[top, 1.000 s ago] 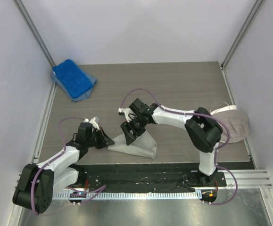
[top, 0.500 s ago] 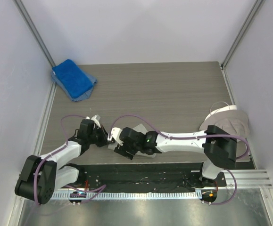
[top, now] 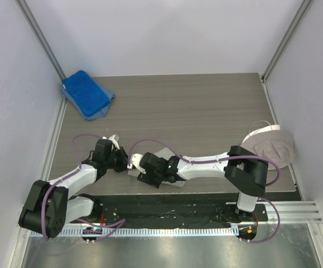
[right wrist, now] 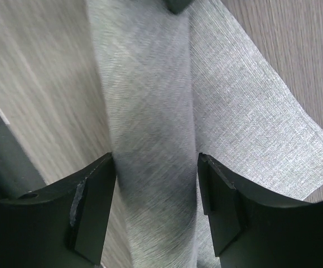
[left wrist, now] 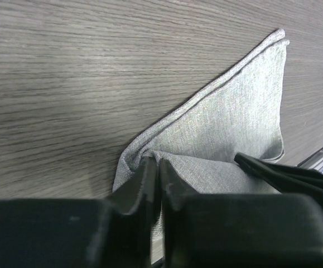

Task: Fold the napkin, place the utensils inside, and roll it up
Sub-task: Roll the napkin with the utensil

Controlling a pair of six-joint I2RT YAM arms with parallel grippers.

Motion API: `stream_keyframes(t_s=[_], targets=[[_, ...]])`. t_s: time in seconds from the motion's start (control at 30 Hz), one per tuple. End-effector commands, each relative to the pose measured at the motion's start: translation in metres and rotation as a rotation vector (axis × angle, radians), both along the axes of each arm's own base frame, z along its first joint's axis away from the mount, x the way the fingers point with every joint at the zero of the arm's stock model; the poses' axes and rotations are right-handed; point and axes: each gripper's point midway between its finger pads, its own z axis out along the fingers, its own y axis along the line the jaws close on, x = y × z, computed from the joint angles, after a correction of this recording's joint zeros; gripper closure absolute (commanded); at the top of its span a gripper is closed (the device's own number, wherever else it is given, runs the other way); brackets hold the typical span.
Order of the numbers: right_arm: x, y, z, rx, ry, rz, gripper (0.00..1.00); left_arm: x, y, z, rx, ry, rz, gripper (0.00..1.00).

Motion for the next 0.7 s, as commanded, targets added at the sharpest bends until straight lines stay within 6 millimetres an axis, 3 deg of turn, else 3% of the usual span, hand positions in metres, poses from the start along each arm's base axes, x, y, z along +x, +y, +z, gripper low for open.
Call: stream_keyframes(t_s=[0.0,0.13,0.2,0.33,0.4,0.67], targets=[[0.016,0.001,0.000,0.030,0.022,-0.032,0.33,0.019,-0.002,0.018,-0.003,-0.063,0.006,0.81],[0.014,-0.002,-0.010,0.043,0.115,-0.031,0.34,0.032,0.000,0.034,0.019,-0.109,0.015,0.65],[0.006,-0.001,-0.017,0.057,0.190,-0.011,0.37,0.034,0.001,0.040,0.031,-0.121,0.018,0.62],[-0.002,-0.004,-0.025,0.097,0.351,0.003,0.56,0.040,0.009,0.047,0.077,-0.148,0.031,0.58],[-0.014,-0.003,-0.028,0.128,0.468,0.028,0.60,0.042,0.014,0.052,0.105,-0.175,0.047,0.54],[-0.020,-0.012,-0.049,0.192,0.770,0.007,0.65,0.027,0.018,0.055,0.074,-0.241,0.058,0.46]])
